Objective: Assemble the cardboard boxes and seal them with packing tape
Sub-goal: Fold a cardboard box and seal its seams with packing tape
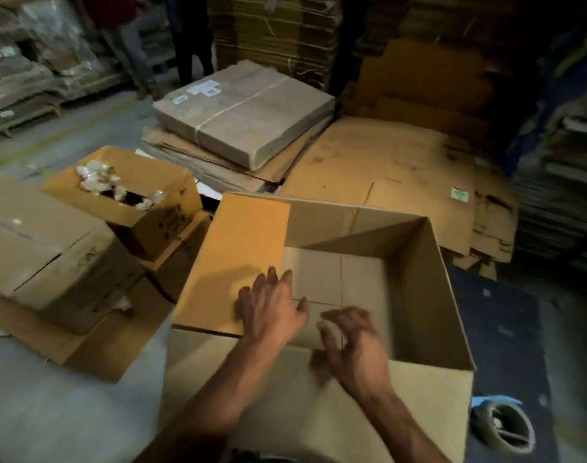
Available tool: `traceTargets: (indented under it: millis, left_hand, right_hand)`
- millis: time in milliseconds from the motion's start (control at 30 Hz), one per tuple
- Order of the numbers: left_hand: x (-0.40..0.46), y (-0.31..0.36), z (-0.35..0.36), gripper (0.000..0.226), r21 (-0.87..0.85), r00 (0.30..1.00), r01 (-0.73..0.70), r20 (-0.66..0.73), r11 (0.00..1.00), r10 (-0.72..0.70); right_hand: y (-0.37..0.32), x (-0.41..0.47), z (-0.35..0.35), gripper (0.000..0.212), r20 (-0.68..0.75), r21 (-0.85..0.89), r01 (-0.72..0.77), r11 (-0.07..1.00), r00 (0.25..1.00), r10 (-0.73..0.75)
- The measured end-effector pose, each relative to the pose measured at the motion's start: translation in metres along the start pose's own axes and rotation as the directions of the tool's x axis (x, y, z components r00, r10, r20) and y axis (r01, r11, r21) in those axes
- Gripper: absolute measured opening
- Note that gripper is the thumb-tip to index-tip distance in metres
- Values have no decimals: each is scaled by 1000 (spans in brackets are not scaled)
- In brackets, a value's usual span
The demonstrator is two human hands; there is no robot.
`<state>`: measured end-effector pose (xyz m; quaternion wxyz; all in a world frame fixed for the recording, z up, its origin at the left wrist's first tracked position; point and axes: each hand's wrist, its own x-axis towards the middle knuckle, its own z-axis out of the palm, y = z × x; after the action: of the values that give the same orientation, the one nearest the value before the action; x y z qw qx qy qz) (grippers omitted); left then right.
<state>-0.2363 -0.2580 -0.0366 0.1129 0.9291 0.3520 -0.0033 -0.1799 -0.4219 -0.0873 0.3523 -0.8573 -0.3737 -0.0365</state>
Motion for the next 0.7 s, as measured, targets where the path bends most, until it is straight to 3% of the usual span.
traceTargets:
  millis: [100,167,200,267,333,367,400,467,567,700]
  left_hand:
    - [-16,3,48,84,84,992,-27,128,996,16]
    - [-22,-3,65,88,99,996,-46,77,994,38]
    - [-21,-5,69,87,91,998,-55,29,994,52]
    - [-17,-5,72,81,80,996,-85,-12,993,86]
    - [-15,-1,71,78,87,993,-119,18,989,118]
    - [-15,2,71,76,93,992,-127,25,987,126]
    - [-16,4,72,75,96,991,-132,18,987,131]
    - [-19,5,72,72,89,987,-156,-26,984,158]
    - [-22,2,73,75,73,976,-201,-72,977,207]
    - [-23,0,73,69,83,974,-200,-87,976,207]
  right_hand:
    - [63,-16,-54,20,-242,-193,-242,951,951,193]
    - [100,-39,-82,26,-338,-161,-490,856,843,419]
    - [112,-49,-92,31,-355,-81,-631,772,742,569]
    - [131,-63,-105,50,-297,157,-843,515,457,839]
    - [141,-66,-111,70,-15,429,-892,144,152,988]
    - [143,-65,-111,76,164,514,-857,-28,66,984]
    - [146,-65,-109,78,301,580,-799,-155,33,953]
    - [151,-60,-104,71,407,706,-655,-270,63,911]
    - [154,-53,-103,44,406,800,-521,-298,105,908]
    - [155,-53,-106,48,272,892,-392,-224,70,960]
